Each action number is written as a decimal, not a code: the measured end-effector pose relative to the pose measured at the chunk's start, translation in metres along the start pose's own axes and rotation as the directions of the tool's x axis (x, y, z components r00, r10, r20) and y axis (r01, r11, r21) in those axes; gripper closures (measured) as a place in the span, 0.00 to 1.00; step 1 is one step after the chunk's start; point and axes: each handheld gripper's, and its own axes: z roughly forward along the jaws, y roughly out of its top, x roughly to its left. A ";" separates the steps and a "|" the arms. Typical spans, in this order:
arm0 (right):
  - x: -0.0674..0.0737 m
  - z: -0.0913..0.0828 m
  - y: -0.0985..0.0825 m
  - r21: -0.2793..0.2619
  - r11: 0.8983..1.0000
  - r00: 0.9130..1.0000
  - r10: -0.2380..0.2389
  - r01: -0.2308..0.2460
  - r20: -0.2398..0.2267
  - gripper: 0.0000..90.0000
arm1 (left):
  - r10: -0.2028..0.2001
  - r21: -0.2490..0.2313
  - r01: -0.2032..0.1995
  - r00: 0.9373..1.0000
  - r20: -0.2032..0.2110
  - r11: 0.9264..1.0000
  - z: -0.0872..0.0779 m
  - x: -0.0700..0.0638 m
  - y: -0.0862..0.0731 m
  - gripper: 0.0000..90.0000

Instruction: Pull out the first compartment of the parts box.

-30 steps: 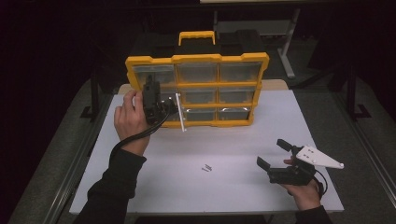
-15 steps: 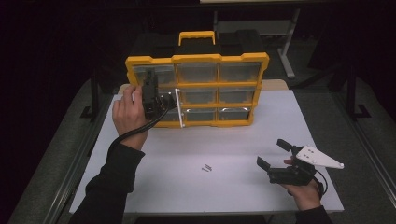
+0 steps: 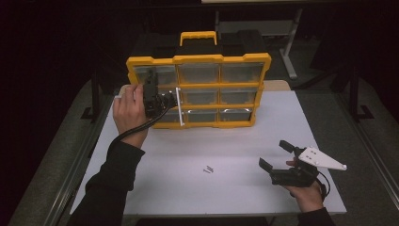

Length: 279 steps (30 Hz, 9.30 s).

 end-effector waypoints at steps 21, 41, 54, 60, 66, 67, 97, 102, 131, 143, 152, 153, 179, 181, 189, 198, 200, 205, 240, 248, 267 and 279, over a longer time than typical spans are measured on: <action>-0.001 -0.001 0.000 0.002 1.000 1.000 0.003 -0.003 0.003 0.00 | 0.020 -0.016 -0.020 1.000 0.002 1.000 0.004 0.004 -0.001 0.88; -0.001 -0.001 0.000 0.002 1.000 1.000 0.005 -0.005 0.002 0.00 | 0.026 -0.018 -0.025 1.000 0.008 1.000 0.003 0.004 -0.001 0.89; -0.001 -0.001 0.000 0.004 1.000 1.000 0.004 -0.004 0.001 0.00 | 0.039 -0.003 -0.039 0.999 0.011 0.999 -0.004 0.005 0.000 0.90; 0.000 0.000 0.000 0.003 1.000 1.000 0.004 -0.004 0.000 0.00 | 0.043 -0.006 -0.043 0.999 0.007 0.999 -0.007 0.005 -0.001 0.90; -0.001 -0.001 0.000 0.004 1.000 1.000 0.004 -0.004 0.001 0.00 | 0.044 -0.005 -0.044 0.999 0.002 0.999 -0.010 0.005 -0.001 0.90; -0.001 -0.001 0.000 0.006 1.000 1.000 0.004 -0.004 0.002 0.00 | 0.043 -0.006 -0.043 0.999 0.001 0.999 -0.010 0.005 -0.001 0.90; 0.000 -0.001 0.000 0.002 1.000 1.000 0.007 -0.007 0.002 0.00 | 0.038 -0.009 -0.038 0.999 0.000 0.999 -0.029 0.008 -0.003 0.90; 0.000 -0.001 0.000 0.004 1.000 1.000 0.005 -0.005 0.002 0.00 | 0.037 -0.011 -0.037 0.999 -0.002 0.999 -0.035 0.008 -0.003 0.90; 0.000 -0.001 0.000 0.004 1.000 1.000 0.005 -0.005 0.003 0.00 | 0.045 -0.013 -0.045 0.999 -0.009 0.999 -0.056 0.010 -0.006 0.90; 0.000 -0.001 0.000 0.003 1.000 1.000 0.006 -0.006 0.003 0.00 | 0.044 -0.017 -0.044 0.999 -0.011 0.999 -0.066 0.011 -0.006 0.90; 0.000 -0.001 0.000 0.004 1.000 1.000 0.006 -0.006 0.004 0.00 | 0.037 -0.027 -0.038 0.999 -0.015 0.999 -0.070 0.010 -0.007 0.92; 0.000 -0.001 0.000 0.003 1.000 1.000 0.006 -0.006 0.003 0.00 | 0.038 -0.026 -0.038 0.999 -0.014 0.999 -0.070 0.010 -0.007 0.92; 0.001 0.000 0.000 0.002 1.000 1.000 0.004 -0.004 0.003 0.00 | 0.032 -0.029 -0.032 0.999 -0.016 0.999 -0.080 0.011 -0.014 0.92; 0.001 0.000 0.000 0.000 1.000 1.000 0.003 -0.003 0.002 0.00 | 0.031 -0.029 -0.032 0.999 -0.014 0.999 -0.080 0.011 -0.014 0.92; 0.000 0.000 0.000 0.002 1.000 1.000 0.004 -0.004 0.003 0.00 | 0.033 -0.023 -0.033 0.999 0.002 0.999 -0.080 0.011 -0.013 0.85; 0.001 0.000 0.000 0.004 1.000 1.000 0.002 -0.002 0.003 0.00 | -0.015 -0.024 0.016 0.999 0.034 1.000 -0.082 0.010 -0.013 0.69; 0.001 0.000 0.000 0.003 1.000 1.000 0.003 -0.003 0.003 0.00 | -0.026 -0.021 0.026 0.999 0.028 0.999 -0.084 0.010 -0.013 0.67; 0.001 0.000 0.000 0.004 1.000 1.000 0.002 -0.002 0.002 0.00 | -0.048 -0.024 0.049 0.998 0.031 0.999 -0.087 0.012 -0.010 0.63; 0.001 0.000 -0.001 0.007 1.000 1.000 0.004 -0.004 0.000 0.00 | -0.092 -0.051 0.099 0.990 0.110 0.994 -0.106 -0.025 0.009 0.45; 0.000 0.000 -0.001 0.006 1.000 1.000 0.002 -0.002 0.002 0.00 | -0.113 -0.039 0.121 0.982 0.152 0.992 -0.108 -0.040 0.014 0.41; 0.000 0.000 -0.001 0.006 1.000 1.000 -0.002 0.002 0.003 0.00 | -0.115 -0.040 0.129 0.961 0.252 0.991 -0.115 -0.072 0.022 0.12; 0.001 0.001 -0.001 0.014 1.000 1.000 -0.009 0.009 0.001 0.00 | -0.116 -0.033 0.133 0.944 0.309 0.991 -0.120 -0.089 0.025 0.01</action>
